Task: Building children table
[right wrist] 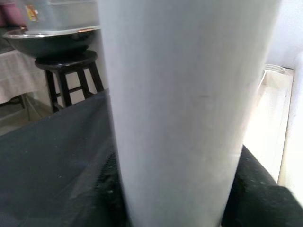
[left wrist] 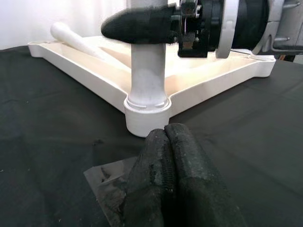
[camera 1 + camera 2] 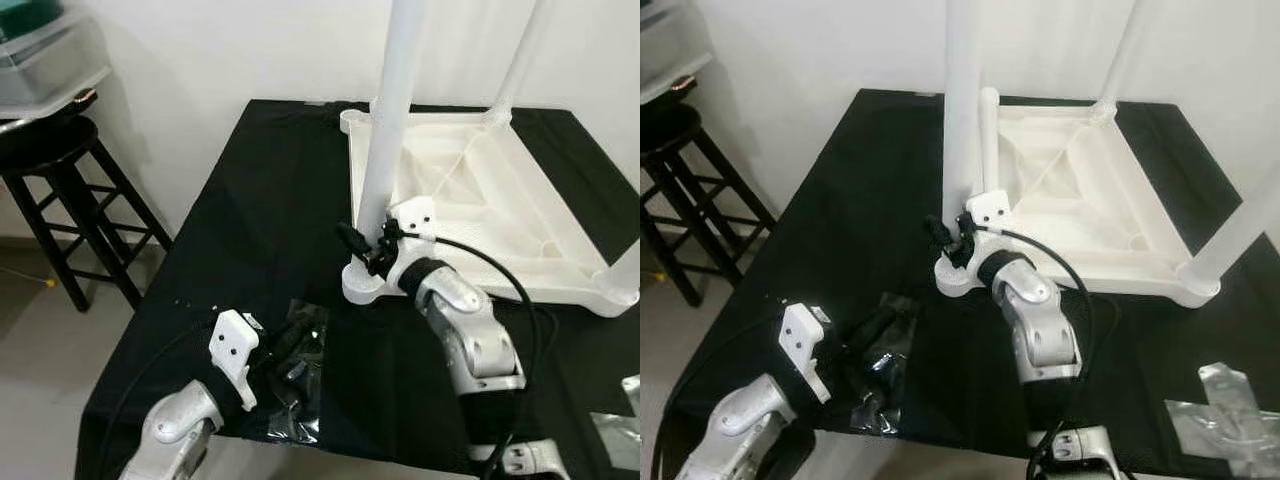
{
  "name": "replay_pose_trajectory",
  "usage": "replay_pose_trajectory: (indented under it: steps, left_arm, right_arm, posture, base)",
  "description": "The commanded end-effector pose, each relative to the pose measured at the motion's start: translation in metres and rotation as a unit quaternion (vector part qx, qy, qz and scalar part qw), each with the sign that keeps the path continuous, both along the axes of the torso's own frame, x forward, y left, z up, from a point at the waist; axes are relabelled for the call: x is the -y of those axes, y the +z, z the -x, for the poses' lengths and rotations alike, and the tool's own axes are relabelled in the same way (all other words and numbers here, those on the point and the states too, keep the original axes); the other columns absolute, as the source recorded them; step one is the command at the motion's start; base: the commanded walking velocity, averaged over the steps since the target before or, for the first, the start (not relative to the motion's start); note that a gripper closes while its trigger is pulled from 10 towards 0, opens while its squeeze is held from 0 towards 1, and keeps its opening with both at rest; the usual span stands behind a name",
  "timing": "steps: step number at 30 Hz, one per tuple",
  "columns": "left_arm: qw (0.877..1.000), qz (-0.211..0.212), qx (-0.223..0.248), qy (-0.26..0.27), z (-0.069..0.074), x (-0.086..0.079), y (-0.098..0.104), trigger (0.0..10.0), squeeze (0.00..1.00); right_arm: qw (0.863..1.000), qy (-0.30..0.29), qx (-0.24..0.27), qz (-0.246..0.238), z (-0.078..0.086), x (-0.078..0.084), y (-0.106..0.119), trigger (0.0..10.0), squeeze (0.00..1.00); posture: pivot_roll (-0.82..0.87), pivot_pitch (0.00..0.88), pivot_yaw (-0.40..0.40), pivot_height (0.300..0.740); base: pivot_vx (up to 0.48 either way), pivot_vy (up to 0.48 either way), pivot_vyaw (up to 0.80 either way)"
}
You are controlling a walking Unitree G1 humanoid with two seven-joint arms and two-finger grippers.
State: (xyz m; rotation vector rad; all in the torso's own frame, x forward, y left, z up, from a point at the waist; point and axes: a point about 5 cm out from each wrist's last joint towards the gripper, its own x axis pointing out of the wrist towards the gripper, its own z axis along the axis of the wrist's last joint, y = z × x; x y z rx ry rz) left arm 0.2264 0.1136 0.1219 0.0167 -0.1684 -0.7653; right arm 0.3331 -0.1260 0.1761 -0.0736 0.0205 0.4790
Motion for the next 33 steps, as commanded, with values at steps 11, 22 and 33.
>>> replay_pose_trajectory:
  steps: [11,22,33]
  left_arm:
    - [1.000,-0.004,-0.004,-0.004,0.000,0.000,-0.001,10.0,0.00]
    - [1.000,-0.007,-0.005,-0.002,0.000,-0.001,-0.002,10.0,0.00]
    - [1.000,-0.010,-0.006,-0.001,0.002,-0.003,-0.002,10.0,0.00]
  right_arm:
    - [0.968,0.237,0.063,0.047,-0.006,0.013,0.059,10.0,0.00]
    - [0.910,0.400,0.025,0.105,-0.012,0.030,0.074,10.0,0.00]
    - [0.884,0.454,-0.023,0.113,-0.026,0.042,0.081,0.0,0.00]
  posture:
    - [0.06,0.130,0.012,0.740]
    - [0.08,0.129,0.014,0.740]
    - [0.08,0.148,0.005,0.740]
  base:
    - [0.000,0.000,0.00]
    - [0.000,0.000,0.00]
    - [0.000,0.000,0.00]
